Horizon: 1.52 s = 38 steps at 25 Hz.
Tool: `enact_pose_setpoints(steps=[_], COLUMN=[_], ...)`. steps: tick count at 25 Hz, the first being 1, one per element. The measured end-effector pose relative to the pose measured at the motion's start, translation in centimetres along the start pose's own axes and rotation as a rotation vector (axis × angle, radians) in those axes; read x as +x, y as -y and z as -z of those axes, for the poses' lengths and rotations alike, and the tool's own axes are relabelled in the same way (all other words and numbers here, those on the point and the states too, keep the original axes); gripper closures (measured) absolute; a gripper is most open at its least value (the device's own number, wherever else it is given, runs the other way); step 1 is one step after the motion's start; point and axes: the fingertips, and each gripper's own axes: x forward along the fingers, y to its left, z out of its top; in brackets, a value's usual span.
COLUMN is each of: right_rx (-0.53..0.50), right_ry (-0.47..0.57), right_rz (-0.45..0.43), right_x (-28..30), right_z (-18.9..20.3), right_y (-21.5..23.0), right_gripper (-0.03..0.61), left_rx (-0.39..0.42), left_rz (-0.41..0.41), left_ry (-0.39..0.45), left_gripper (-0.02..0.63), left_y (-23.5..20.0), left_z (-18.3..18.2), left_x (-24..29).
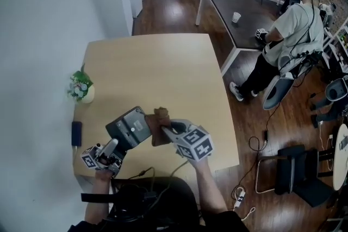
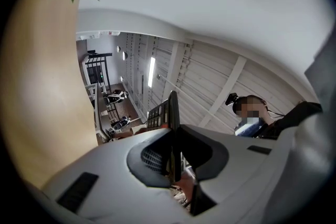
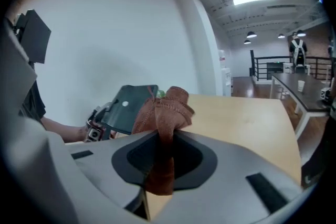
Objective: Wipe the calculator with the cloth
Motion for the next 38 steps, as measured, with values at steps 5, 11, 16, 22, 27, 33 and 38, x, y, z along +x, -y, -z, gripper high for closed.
enact_pose_setpoints(steps=[5,11,16,22,27,33,38], right_rx=[0.023,-0.137,-0.117,-0.127,-0.390,-0.751,-0.845], right_ry=[0.069,0.081,0.050,0.040,0.186,0.053,-0.012], right_rz=[-0.012,-0.227,-0.179,0.032,-0.070,-0.072,-0.122], right_x=[-1.8,0.8,1.9,-0.1,0.0,4.2,4.2], right_z=[-2.0,-5.6,-4.5,-4.1,-10.4,-7.9,-4.3], right_y=[-0.5,-9.2,-6.5,-0.6,-7.0,-10.5,-12.9], right_gripper=[0.512,0.512,0.509,0.512,0.511,0.511,0.512], left_rx=[-0.006,-0.020,-0.014,-0.038,-0.045,-0.039,-0.071], left_rz=[-0.052,-0.041,-0.013,-0.051,-0.068,-0.094,-0.099], left_ry=[-0.034,-0.034,-0.064,-0.066,-0.103,-0.135,-0.075], left_gripper=[0.558,0.557,0.548,0.557,0.557,0.554,0.552], left_y=[-0.4,-0.7,0.6,0.0,-0.6,-1.0,-0.6], left_z=[0.7,1.3,1.9,1.9,2.6,3.1,1.7], left_x=[0.0,0.4,1.3,0.0,0.8,2.4,2.4])
